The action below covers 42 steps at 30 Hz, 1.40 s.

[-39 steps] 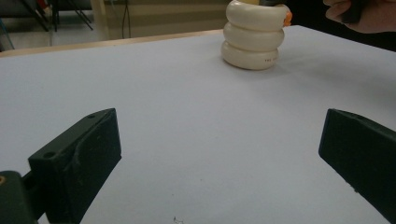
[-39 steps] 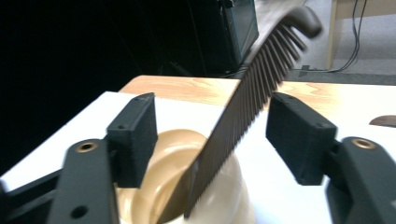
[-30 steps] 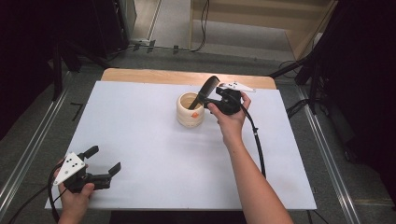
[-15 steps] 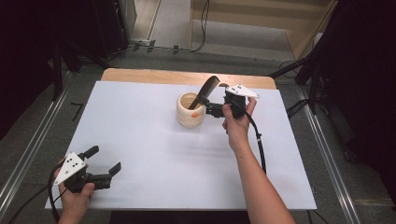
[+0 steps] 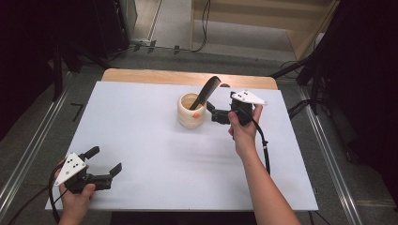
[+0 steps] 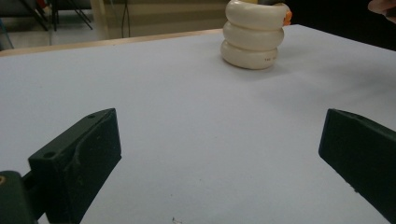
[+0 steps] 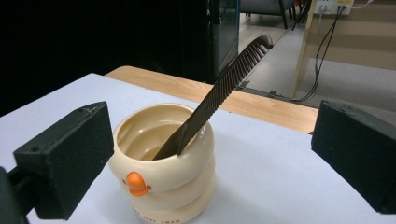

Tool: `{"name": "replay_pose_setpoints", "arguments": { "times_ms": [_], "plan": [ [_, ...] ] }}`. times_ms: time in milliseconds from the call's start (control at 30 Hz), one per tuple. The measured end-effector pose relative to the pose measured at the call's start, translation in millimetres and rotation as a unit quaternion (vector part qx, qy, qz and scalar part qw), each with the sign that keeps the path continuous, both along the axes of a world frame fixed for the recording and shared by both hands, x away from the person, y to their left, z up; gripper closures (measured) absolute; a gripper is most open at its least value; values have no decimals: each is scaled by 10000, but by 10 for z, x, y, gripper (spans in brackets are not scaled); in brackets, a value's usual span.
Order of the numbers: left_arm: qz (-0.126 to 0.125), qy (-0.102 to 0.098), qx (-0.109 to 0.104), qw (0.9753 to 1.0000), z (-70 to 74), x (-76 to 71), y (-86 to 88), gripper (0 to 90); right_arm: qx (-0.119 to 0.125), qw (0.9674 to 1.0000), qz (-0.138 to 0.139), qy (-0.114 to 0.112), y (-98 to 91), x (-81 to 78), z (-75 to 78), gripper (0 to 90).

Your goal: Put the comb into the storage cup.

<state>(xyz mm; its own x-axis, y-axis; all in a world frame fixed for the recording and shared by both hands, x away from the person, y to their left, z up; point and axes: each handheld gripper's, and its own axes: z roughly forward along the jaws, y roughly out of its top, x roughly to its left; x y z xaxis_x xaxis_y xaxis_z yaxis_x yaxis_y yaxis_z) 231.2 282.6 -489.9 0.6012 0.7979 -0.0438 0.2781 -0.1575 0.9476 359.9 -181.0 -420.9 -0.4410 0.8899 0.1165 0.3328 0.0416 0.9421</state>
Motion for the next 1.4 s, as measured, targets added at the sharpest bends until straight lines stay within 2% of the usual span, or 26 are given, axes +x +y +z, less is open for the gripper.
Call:
{"name": "replay_pose_setpoints", "arguments": {
  "times_ms": [967,1400],
  "plan": [
    [-20,-28,19,10000,0,-9,-11,0,90,9998,-63,-194,-352,-393,-193,0],
    [-23,-26,26,10000,-2,-11,-19,0,52,9996,-71,-258,-533,-575,-279,0]
  ]
}}
